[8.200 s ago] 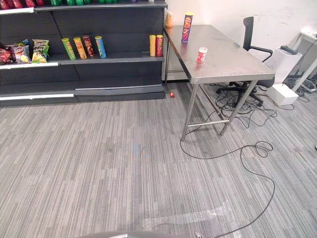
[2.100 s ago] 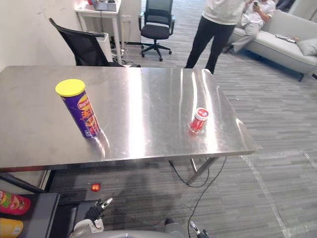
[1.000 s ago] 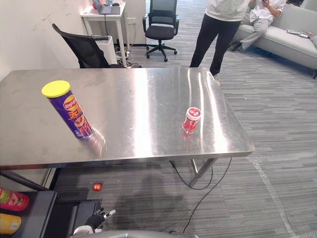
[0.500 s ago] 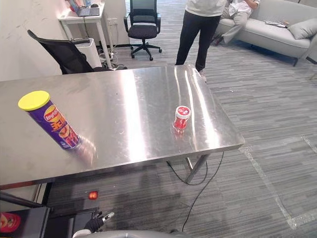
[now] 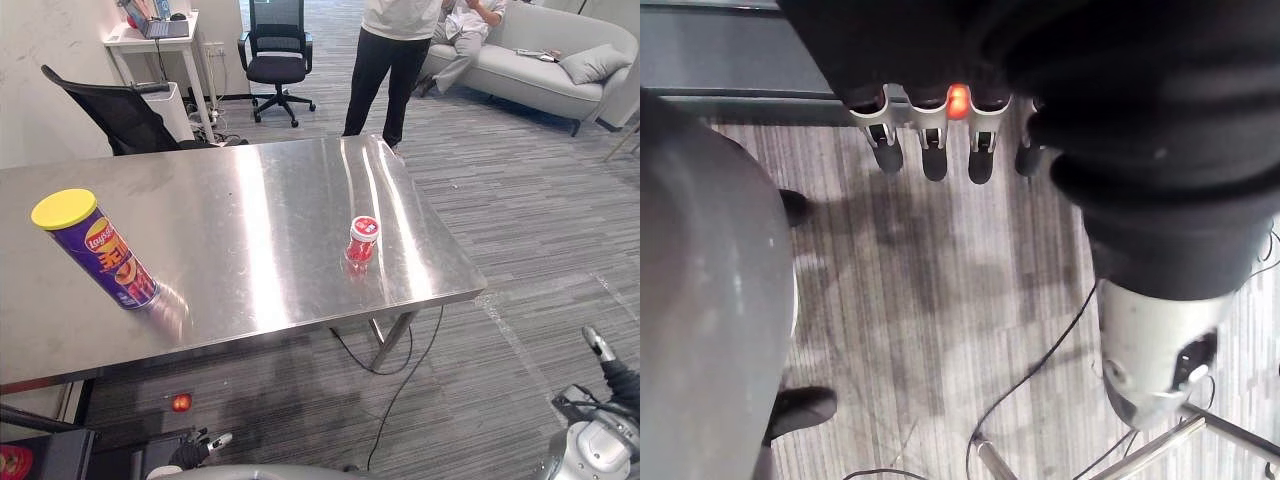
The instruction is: Put the gum and the chips on the shelf.
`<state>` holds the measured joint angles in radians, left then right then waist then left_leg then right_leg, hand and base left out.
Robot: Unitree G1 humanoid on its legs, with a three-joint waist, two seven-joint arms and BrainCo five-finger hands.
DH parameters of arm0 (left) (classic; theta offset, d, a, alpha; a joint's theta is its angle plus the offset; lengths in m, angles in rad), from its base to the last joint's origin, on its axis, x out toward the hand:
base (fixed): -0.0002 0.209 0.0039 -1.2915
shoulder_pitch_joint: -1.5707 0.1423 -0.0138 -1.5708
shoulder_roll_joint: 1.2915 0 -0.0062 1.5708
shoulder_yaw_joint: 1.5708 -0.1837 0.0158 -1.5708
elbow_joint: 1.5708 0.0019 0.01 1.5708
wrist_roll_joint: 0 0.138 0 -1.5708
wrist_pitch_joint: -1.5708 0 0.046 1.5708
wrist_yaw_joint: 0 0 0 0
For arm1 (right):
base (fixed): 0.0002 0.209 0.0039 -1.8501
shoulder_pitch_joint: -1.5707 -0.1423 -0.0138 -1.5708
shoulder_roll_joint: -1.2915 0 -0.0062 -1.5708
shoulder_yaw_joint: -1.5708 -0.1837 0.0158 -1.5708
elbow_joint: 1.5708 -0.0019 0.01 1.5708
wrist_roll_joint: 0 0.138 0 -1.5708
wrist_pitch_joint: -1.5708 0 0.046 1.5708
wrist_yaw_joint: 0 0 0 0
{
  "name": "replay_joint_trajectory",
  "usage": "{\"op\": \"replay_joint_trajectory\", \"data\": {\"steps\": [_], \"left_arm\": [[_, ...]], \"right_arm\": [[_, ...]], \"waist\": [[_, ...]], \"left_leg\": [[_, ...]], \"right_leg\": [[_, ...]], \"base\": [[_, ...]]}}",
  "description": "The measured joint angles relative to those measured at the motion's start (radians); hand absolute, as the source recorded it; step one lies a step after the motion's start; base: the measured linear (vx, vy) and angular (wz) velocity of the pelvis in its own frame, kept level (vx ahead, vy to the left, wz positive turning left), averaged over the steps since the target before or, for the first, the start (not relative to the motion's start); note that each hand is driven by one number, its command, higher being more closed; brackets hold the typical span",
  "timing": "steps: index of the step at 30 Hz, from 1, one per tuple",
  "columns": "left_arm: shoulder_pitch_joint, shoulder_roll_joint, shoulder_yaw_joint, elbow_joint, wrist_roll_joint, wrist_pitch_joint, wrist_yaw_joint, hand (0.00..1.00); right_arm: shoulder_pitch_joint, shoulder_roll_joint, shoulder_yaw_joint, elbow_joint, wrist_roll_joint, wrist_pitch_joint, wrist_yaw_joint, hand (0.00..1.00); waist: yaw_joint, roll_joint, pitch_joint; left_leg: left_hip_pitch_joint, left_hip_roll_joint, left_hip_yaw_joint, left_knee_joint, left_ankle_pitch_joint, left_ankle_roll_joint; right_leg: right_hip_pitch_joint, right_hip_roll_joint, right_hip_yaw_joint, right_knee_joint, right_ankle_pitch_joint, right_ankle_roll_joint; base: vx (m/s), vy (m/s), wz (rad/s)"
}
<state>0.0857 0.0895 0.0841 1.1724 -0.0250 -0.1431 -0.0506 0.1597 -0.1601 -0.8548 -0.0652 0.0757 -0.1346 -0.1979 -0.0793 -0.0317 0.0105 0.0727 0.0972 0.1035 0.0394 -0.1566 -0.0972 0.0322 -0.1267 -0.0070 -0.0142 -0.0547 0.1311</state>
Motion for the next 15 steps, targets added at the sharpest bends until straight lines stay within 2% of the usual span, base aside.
{"op": "replay_joint_trajectory", "data": {"steps": [4,8,13,15], "left_arm": [[0.015,-0.006,0.002,-0.023,0.000,-0.001,0.000,0.00],[0.027,-0.007,0.002,-0.039,-0.001,-0.008,-0.001,0.00],[0.028,-0.005,0.001,-0.040,-0.001,-0.011,-0.010,0.00],[0.032,-0.004,0.001,-0.052,-0.001,-0.015,-0.020,0.00]], "right_arm": [[-0.005,-0.062,0.024,-0.088,-0.033,-0.004,0.018,0.00],[-0.028,-0.133,0.075,-0.149,-0.038,-0.009,0.073,0.00],[-0.056,-0.282,0.141,-0.151,-0.035,-0.011,0.143,0.00],[-0.102,-0.361,0.195,-0.118,-0.031,-0.026,0.173,0.00]], "waist": [[0.001,-0.001,0.000],[0.001,0.000,0.000],[0.001,-0.001,-0.001],[0.001,-0.006,-0.001]], "left_leg": [[-0.002,-0.004,-0.030,-0.001,-0.002,0.002],[-0.010,-0.004,-0.039,-0.001,-0.001,0.003],[-0.024,-0.005,-0.056,-0.001,0.004,0.002],[-0.026,-0.005,-0.058,0.000,0.004,0.002]], "right_leg": [[0.005,-0.004,-0.016,0.001,0.002,0.004],[-0.002,-0.002,-0.018,0.001,0.002,0.003],[-0.004,-0.003,-0.036,0.003,0.002,0.003],[-0.005,-0.003,-0.039,0.004,0.002,0.004]], "base": [[-0.03,0.010,0.12],[-0.02,-0.001,0.02],[0.02,0.000,0.09],[0.02,0.009,0.05]]}}
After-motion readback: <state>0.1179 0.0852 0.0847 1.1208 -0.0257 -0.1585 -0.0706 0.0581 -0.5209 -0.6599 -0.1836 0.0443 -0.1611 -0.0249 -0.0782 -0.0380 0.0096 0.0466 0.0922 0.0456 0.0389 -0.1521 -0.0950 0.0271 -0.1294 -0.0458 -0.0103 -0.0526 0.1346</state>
